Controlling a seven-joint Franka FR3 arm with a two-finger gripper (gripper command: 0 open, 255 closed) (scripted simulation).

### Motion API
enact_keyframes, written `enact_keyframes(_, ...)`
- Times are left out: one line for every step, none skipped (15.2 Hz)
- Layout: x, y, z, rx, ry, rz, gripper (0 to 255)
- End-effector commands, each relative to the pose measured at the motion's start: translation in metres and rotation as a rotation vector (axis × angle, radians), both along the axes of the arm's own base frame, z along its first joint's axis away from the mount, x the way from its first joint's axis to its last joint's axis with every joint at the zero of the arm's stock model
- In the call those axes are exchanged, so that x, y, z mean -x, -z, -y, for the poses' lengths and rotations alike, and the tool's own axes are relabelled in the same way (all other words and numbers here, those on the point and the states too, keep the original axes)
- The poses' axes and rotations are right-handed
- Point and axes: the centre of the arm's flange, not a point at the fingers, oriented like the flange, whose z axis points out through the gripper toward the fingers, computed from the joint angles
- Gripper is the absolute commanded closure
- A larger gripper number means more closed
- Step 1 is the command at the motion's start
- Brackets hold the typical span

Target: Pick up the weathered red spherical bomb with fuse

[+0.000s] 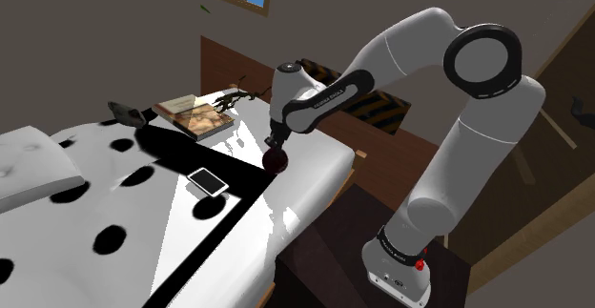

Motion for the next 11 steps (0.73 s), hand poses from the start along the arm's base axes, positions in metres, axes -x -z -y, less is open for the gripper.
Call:
enact_keyframes(0.0,-0.008,0.0,0.0,0.0,0.0,255)
enact_keyframes(0.0,-0.013,0.0,0.0,0.0,0.0,255)
enact_keyframes(0.0,-0.019,0.0,0.0,0.0,0.0,255)
enact_keyframes(0.0,-0.024,0.0,0.0,0.0,0.0,255)
enact_keyframes(0.0,-0.029,0.0,0.0,0.0,0.0,255)
enact_keyframes(0.0,-0.035,0.0,0.0,0.0,0.0,255)
enact_keyframes(0.0,-0.04,0.0,0.0,0.0,0.0,255)
enact_keyframes(0.0,-0.045,0.0,0.0,0.0,0.0,255)
enact_keyframes(0.0,-0.05,0.0,0.0,0.0,0.0,255)
enact_keyframes(0.0,-0.056,0.0,0.0,0.0,0.0,255)
enact_keyframes(0.0,-0.061,0.0,0.0,0.0,0.0,255)
